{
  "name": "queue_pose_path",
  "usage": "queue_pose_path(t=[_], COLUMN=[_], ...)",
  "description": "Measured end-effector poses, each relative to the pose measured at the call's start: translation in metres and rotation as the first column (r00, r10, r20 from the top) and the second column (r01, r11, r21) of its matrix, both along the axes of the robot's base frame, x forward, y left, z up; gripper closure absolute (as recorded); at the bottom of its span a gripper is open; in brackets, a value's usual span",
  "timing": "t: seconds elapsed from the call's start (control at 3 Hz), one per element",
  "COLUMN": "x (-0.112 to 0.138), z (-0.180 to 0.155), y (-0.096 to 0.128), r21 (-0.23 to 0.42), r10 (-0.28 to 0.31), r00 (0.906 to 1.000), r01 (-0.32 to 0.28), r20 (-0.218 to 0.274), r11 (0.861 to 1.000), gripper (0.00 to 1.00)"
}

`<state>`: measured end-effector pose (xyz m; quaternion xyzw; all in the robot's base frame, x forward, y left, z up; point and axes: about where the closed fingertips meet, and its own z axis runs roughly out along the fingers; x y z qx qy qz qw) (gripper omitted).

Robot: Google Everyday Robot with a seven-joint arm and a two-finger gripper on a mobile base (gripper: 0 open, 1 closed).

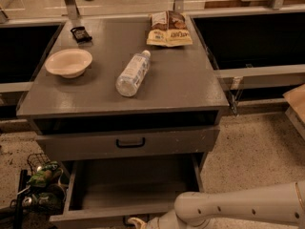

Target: Open middle drawer

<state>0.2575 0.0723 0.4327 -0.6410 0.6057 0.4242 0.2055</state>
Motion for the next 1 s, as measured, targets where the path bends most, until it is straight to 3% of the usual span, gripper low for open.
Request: queue_pose_path(t=[1.0], x=[-0.01], z=[0.0], y=[0.011], r21=[-0.021], r10=[0.073], r00=[0.997], r01=[-0.072], r20=[0.026], r11=[0.997], gripper=[0.0])
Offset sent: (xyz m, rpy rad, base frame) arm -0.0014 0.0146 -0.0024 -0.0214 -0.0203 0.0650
